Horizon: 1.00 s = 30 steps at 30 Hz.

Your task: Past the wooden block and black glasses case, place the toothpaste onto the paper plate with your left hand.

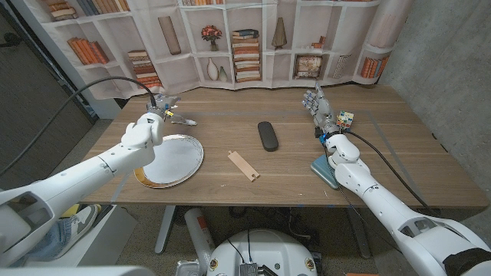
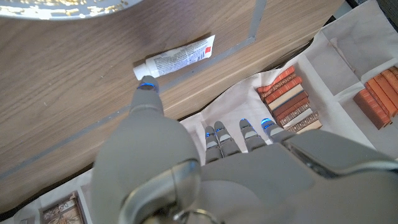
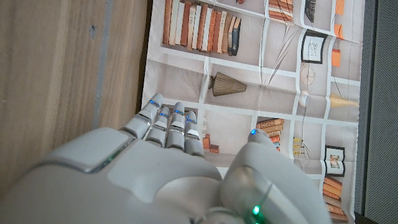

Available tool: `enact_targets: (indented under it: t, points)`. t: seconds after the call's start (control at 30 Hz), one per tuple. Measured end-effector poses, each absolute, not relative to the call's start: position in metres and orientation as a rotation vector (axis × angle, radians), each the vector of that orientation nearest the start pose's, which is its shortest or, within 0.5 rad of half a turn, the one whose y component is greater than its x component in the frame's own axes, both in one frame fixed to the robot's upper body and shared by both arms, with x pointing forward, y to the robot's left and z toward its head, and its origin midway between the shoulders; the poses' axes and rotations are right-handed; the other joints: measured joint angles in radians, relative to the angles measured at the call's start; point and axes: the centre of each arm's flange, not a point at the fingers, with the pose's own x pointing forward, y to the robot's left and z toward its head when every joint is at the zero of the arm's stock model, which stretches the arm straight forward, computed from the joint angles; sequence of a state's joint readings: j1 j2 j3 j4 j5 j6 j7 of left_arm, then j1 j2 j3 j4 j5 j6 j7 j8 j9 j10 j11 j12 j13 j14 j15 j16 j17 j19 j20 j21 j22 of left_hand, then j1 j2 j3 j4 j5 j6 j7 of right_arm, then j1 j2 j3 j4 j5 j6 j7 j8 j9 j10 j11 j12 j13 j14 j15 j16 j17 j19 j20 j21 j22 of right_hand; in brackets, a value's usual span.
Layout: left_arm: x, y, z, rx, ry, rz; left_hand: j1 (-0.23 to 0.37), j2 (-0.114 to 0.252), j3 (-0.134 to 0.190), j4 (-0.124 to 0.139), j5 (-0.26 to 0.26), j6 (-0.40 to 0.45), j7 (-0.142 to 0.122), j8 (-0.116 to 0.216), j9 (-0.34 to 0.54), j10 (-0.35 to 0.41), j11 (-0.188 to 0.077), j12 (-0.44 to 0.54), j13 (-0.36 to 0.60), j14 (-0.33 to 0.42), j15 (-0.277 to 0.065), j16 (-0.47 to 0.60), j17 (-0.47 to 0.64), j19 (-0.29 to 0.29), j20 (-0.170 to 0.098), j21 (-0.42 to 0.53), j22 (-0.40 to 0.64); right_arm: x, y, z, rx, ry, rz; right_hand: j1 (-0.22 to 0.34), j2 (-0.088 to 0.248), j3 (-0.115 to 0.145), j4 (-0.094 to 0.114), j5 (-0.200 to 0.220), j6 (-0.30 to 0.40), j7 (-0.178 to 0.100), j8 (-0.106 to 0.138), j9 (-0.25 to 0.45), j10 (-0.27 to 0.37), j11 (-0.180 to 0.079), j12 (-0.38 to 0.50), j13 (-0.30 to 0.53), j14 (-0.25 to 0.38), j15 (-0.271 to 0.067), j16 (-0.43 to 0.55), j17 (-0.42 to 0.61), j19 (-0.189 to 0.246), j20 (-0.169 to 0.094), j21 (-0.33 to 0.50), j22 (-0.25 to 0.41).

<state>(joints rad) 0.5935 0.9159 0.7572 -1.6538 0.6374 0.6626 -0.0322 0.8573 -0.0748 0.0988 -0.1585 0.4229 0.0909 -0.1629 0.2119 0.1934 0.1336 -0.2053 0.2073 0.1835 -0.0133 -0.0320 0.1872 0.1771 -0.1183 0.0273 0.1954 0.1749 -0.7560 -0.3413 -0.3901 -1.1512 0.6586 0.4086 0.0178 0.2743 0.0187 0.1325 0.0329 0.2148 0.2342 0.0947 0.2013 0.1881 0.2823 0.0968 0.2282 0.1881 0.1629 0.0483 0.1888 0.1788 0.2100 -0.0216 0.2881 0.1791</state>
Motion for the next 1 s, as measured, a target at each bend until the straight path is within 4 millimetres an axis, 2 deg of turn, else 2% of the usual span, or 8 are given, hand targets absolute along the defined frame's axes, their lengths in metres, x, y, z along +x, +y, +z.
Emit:
enact_targets:
  t: [0.13, 0.23, 0.53, 1.0]
  points:
    - [0.634, 0.352, 0.052, 1.619, -0.159, 0.462, 0.016, -0.003, -0.004, 0.004, -0.003, 0.024, -0.023, 0.008, 0.000, 0.021, -0.003, 0.003, 0.000, 0.009, 0.001, 0.000, -0.003, 0.004, 0.016, 0.000, 0.000, 0.672, -0.245, -0.015, 0.192, -0.670, 0.201, 0.000, 0.000, 0.000, 0.000, 0.000, 0.000, 0.000, 0.000, 0.000, 0.000, 0.000, 0.000, 0.000, 0.000, 0.000, 0.000, 0.000, 0.000, 0.000, -0.004, 0.000]
    - [0.636, 0.351, 0.052, 1.634, -0.144, 0.462, 0.030, -0.005, -0.006, 0.006, -0.005, 0.038, -0.038, 0.008, 0.000, 0.034, -0.005, 0.005, 0.000, 0.014, -0.004, 0.000, -0.002, 0.003, 0.018, 0.000, 0.000, 0.672, -0.245, -0.015, 0.194, -0.669, 0.201, 0.000, 0.000, 0.000, 0.000, 0.000, 0.000, 0.000, 0.000, 0.000, 0.000, 0.000, 0.000, 0.000, 0.000, 0.000, 0.000, 0.000, 0.000, 0.000, -0.004, 0.000]
    - [0.644, 0.349, 0.048, 1.671, -0.119, 0.463, 0.054, 0.001, -0.008, 0.008, -0.005, 0.054, -0.054, 0.015, 0.000, 0.060, -0.004, 0.005, 0.000, 0.029, 0.000, 0.000, -0.003, 0.003, 0.018, 0.000, 0.000, 0.672, -0.245, -0.016, 0.205, -0.668, 0.201, 0.000, 0.000, 0.000, 0.000, 0.000, 0.000, 0.000, 0.000, 0.000, 0.000, 0.000, 0.000, 0.000, 0.000, 0.000, 0.000, 0.000, 0.004, 0.004, -0.004, 0.000]
    - [0.659, 0.346, 0.042, 1.697, -0.141, 0.489, 0.093, 0.015, -0.022, 0.022, -0.009, 0.151, -0.054, 0.036, 0.000, 0.139, -0.008, 0.011, 0.000, 0.083, -0.006, 0.006, -0.002, 0.025, 0.010, 0.000, 0.000, 0.670, -0.244, -0.020, 0.217, -0.661, 0.193, 0.000, 0.000, 0.000, 0.000, 0.000, 0.000, 0.000, 0.000, 0.000, 0.000, 0.000, 0.000, 0.000, 0.000, 0.000, 0.000, 0.000, 0.004, 0.004, -0.004, 0.000]
